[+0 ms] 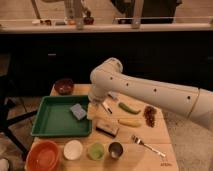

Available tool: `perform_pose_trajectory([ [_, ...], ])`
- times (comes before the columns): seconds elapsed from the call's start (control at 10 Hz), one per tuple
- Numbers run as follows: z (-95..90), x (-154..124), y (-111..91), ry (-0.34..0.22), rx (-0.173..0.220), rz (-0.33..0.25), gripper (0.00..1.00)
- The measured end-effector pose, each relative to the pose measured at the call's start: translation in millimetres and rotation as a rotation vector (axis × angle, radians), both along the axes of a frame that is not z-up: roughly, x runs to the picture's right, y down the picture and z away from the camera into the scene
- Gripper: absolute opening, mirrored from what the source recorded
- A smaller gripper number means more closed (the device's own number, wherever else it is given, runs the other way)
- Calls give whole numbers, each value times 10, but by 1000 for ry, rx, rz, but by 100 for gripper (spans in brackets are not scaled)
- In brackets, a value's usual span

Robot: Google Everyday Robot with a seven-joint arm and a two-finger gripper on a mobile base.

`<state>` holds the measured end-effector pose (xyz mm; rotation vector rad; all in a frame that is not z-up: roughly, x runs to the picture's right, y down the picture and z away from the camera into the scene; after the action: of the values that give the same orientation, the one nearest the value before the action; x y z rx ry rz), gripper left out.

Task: Wipe purple bowl with sponge

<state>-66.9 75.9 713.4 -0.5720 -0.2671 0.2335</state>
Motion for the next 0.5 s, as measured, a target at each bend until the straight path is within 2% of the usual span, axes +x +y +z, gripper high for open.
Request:
perform_pose_trajectory([
  [0.3,131,-284,64,11,-6,12,80],
  [0.5,251,-511,148,-3,-9,-11,80],
])
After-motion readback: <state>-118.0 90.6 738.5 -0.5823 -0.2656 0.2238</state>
